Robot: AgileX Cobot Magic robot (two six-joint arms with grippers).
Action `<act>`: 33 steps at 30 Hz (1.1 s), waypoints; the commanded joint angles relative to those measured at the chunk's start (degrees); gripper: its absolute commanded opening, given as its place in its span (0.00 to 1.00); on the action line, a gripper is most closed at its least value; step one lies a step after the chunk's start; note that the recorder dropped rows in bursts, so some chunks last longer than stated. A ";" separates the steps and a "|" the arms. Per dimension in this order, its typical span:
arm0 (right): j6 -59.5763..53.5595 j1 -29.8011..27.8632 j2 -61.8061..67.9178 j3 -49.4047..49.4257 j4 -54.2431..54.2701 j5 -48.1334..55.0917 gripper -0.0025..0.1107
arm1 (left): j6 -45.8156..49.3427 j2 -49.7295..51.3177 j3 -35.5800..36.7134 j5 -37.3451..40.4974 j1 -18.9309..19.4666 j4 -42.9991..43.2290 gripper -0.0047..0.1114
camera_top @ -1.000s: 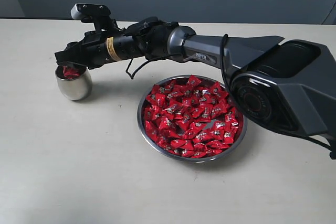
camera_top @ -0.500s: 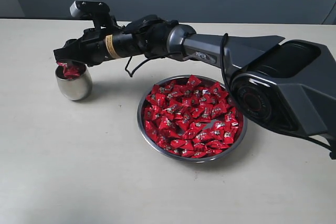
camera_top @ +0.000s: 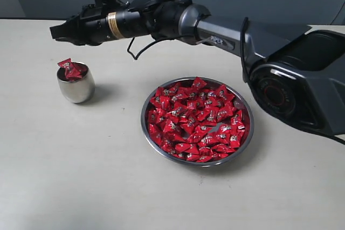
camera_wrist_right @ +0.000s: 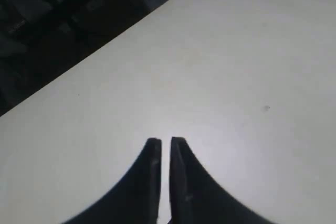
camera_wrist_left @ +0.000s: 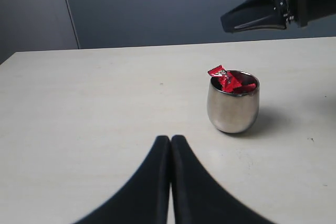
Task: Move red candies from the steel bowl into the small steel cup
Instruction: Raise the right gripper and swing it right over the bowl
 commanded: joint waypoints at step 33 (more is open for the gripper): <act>-22.87 -14.83 -38.07 49.06 4.42 10.81 0.02 | -0.07 -0.26 0.22 0.03 0.03 0.06 0.04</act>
